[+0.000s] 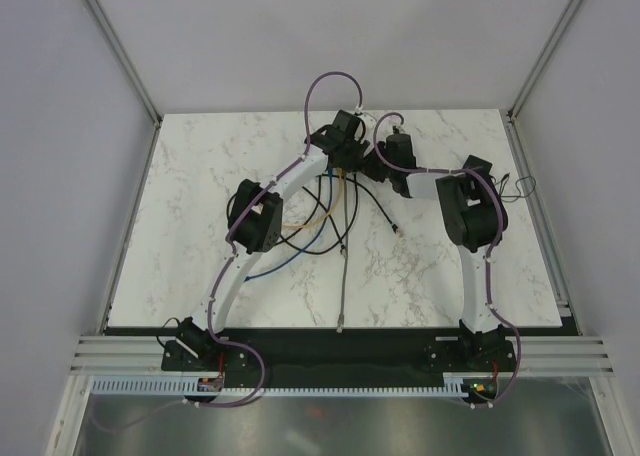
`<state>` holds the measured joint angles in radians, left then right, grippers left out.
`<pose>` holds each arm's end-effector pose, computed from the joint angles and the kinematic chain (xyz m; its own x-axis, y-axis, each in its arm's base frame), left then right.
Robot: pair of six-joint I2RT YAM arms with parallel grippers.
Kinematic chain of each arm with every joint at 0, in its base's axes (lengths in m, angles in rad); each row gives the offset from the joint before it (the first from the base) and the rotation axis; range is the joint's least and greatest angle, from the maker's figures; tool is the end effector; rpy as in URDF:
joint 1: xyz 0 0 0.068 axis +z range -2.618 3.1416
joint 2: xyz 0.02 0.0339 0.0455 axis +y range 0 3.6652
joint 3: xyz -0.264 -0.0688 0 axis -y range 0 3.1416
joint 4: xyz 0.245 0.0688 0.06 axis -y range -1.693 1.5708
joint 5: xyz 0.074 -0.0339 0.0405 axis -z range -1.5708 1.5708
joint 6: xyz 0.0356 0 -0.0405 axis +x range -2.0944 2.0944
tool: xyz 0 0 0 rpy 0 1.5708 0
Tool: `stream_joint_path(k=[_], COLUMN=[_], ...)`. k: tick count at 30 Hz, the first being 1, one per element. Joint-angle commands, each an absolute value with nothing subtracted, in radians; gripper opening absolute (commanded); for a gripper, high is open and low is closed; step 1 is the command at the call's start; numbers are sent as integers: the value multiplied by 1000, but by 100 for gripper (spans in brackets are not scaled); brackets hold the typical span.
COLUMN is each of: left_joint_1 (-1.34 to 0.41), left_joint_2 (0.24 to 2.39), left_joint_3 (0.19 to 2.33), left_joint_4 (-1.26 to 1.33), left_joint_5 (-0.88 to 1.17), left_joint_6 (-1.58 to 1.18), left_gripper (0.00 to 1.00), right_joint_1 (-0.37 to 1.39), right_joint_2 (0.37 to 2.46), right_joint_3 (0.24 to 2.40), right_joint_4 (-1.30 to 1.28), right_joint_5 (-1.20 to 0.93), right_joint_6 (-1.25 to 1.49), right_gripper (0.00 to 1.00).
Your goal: Pull the plug from the switch port
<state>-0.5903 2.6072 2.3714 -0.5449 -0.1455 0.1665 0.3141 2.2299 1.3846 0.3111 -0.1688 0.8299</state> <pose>0.4823 -0.3169 0.1722 -0.4995 0.5320 -0.6837 0.5556 0.8022 0.2184 0.4575 0.1549 0.1232 -0.6530 0.5527 -0.5178 0.0589 0.7187 0.6928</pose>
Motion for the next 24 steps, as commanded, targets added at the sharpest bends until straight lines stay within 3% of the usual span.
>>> stream_joint_path(k=[1,7,11,19,24], left_joint_1=[-568,-565,-563,-563,-558], left_joint_2=[2645,2648,2651,2657,2660], left_joint_3=[2410,2418,2424,2441,2447], left_joint_4=[-506,-512,-514,-519,-520], left_joint_5=[-132,-129,-130,-121,-115], left_joint_6=[118,110,106,98,92], left_gripper=[61,61,61,61,61], right_joint_1=[319,281,284,347,354], right_joint_2=[2244,2272,2281,2230,2244], right_joint_3=[1347,1318,1338,1446,1460], right_joint_4=[328,411,326,46,34], right_joint_5=[-353,-423,-402,-138,-222], right_joint_6=[891,954,927,714,727], right_gripper=[0,0,0,0,0])
